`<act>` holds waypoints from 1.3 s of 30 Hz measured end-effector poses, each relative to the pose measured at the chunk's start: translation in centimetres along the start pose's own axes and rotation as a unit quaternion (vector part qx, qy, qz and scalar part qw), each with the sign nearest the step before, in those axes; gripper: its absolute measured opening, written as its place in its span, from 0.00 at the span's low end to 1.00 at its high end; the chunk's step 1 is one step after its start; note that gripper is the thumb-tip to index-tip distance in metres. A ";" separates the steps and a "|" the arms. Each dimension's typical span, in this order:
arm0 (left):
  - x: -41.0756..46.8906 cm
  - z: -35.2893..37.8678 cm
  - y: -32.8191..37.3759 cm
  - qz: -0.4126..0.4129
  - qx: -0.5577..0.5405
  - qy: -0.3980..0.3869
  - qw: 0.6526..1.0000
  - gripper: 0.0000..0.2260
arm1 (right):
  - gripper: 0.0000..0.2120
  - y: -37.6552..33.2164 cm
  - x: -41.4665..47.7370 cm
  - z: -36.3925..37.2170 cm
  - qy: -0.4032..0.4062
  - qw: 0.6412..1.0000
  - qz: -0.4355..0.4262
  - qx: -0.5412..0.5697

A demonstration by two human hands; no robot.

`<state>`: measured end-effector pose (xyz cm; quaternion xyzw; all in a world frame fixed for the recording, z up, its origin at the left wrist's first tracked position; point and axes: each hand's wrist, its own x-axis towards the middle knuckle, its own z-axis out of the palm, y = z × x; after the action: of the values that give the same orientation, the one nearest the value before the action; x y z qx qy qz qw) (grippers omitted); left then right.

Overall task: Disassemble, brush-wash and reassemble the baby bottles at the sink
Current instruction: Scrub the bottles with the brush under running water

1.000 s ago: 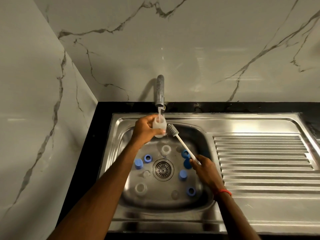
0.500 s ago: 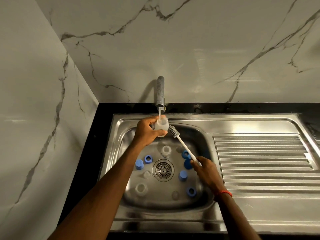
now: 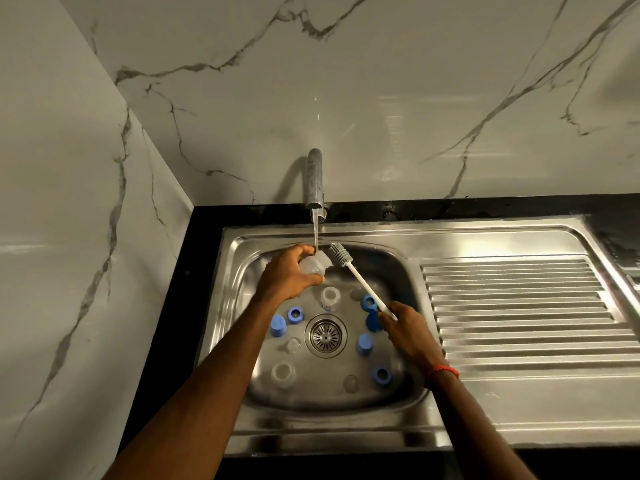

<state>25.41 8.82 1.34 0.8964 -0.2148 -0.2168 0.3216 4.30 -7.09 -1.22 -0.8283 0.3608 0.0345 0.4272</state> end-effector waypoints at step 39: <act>-6.7 5.1 10.4 0.176 0.111 -0.089 0.974 0.29 | 0.10 4.1 -8.2 -4.5 0.130 0.990 -0.002 0.059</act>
<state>14.72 2.60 6.46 0.8515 -0.4200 -0.2103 0.2331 -5.39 -7.26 1.82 -0.8001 0.4129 -0.0952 0.4247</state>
